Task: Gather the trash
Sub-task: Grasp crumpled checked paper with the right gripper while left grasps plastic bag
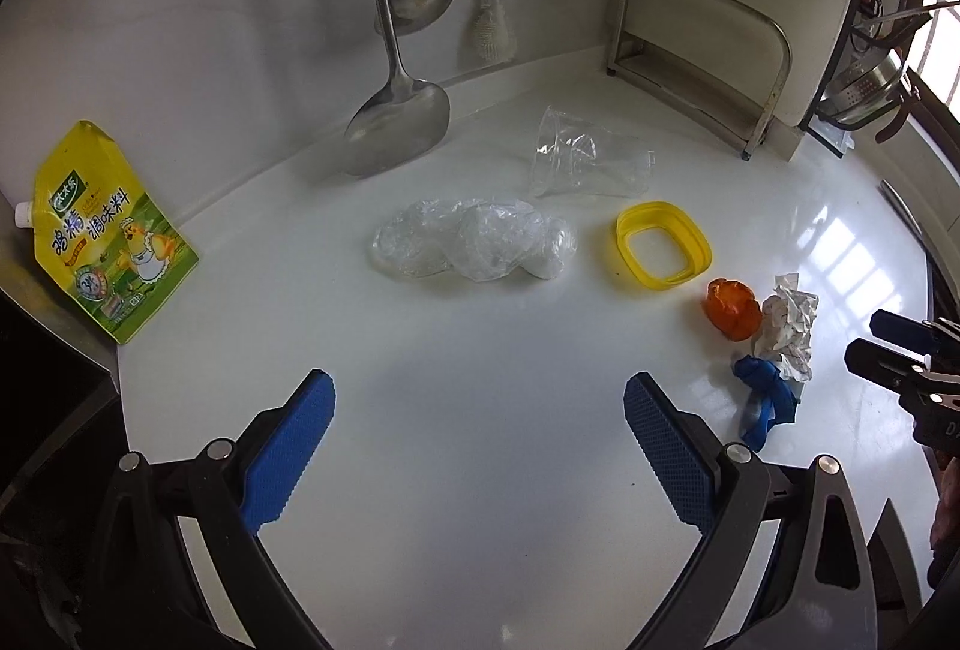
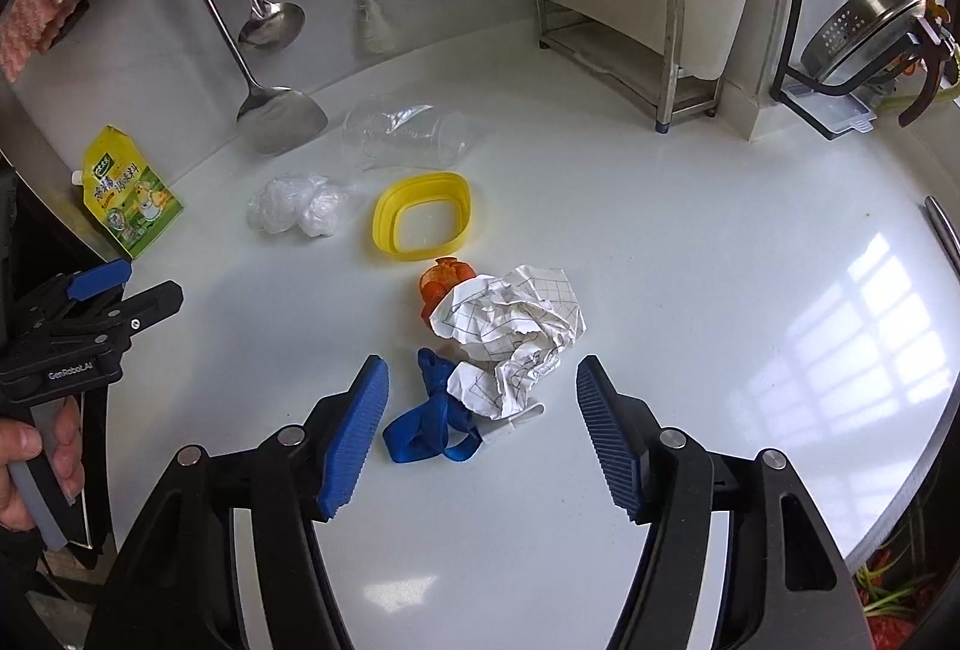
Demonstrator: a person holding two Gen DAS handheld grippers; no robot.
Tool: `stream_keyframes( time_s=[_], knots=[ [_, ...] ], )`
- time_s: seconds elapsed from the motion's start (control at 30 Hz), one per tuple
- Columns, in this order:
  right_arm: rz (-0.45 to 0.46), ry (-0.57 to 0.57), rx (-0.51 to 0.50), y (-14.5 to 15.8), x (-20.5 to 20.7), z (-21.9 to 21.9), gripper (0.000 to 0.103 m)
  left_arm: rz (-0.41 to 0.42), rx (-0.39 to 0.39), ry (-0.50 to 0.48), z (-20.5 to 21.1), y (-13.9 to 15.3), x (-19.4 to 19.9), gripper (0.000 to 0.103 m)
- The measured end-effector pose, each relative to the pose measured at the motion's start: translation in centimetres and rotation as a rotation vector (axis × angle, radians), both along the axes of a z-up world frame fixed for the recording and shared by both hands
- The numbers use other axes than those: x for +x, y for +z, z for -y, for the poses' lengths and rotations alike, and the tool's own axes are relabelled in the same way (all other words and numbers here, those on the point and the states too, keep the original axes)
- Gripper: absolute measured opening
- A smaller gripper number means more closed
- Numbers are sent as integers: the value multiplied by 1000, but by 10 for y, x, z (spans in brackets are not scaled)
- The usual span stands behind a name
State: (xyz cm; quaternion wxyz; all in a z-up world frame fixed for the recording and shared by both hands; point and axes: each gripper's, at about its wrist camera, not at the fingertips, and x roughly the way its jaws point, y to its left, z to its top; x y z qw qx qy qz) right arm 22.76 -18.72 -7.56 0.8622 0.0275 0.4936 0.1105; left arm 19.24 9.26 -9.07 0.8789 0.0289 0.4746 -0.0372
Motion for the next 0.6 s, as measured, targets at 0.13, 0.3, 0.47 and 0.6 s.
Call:
stream_keyframes(
  time_s=[0.13, 0.3, 0.47, 0.6],
  knots=[
    [-31, -2, -32, -22, 23, -1, 63, -14, -7, -13, 3, -7, 6, 95],
    [-77, -19, -28, -42, 49, 7, 65, -35, -9, -19, 6, -15, 13, 95],
    [-112, -14, -6, -51, 64, 15, 65, -51, -6, -18, 5, -22, 19, 95],
    [-143, 9, -31, -61, 70, 16, 57, -63, -10, -12, 4, -27, 24, 95]
  ],
)
